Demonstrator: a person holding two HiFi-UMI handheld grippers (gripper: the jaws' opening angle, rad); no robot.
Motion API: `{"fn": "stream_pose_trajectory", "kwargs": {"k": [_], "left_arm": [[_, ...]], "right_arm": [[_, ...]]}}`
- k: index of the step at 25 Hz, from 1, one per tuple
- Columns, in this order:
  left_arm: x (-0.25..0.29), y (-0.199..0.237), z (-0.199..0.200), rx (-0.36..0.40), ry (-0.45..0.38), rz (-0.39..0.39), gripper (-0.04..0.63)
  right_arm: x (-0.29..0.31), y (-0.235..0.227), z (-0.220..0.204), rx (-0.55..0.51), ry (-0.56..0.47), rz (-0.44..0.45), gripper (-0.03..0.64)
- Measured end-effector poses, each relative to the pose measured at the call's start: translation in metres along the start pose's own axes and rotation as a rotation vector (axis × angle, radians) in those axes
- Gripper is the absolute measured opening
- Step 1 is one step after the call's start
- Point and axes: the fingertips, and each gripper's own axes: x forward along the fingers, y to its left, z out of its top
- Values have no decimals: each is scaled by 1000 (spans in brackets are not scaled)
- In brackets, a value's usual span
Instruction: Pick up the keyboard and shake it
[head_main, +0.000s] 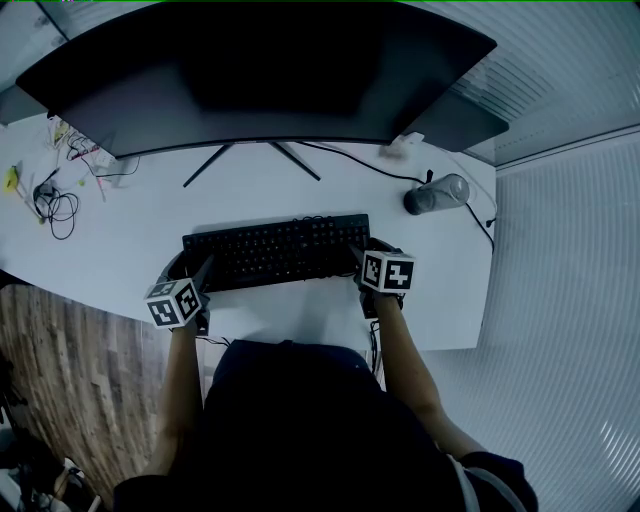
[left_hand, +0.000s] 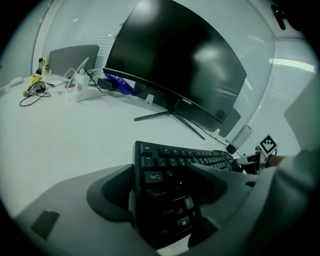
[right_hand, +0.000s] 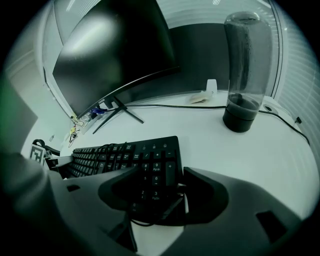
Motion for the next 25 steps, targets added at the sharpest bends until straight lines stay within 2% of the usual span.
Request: {"fn": "stream_pose_trajectory", "kwargs": {"k": [4, 7, 11, 12, 13, 14, 16, 17, 20, 25], "left_arm": [[-2, 1, 2, 10, 2, 28, 336], [-13, 0, 11, 56, -21, 88, 336], [-40, -17, 45, 177, -129, 152, 336], [-49, -26, 58, 208, -172, 154, 332], [-58, -38, 71, 238, -219, 150, 294], [-67, -50, 85, 267, -269, 146, 217], [-87, -76, 112, 312, -359, 134, 83], [-97, -89, 125, 328, -394, 124, 49], [-123, -126, 158, 366, -467, 94, 25], [-173, -183, 203, 431, -608, 64, 23]], "right_arm": [[-4, 0, 5, -39, -26, -26, 276], [-20, 5, 21, -163, -96, -90, 276], [-55, 31, 58, -333, -246, -122, 274], [-66, 41, 69, -353, -299, -116, 241], [-78, 51, 81, -367, -355, -108, 158], [-91, 61, 92, -377, -411, -96, 89], [-118, 83, 112, -385, -510, -51, 46], [-132, 93, 121, -385, -555, -24, 38], [-176, 120, 148, -402, -690, 25, 29], [-251, 146, 182, -431, -898, 49, 28]]}}
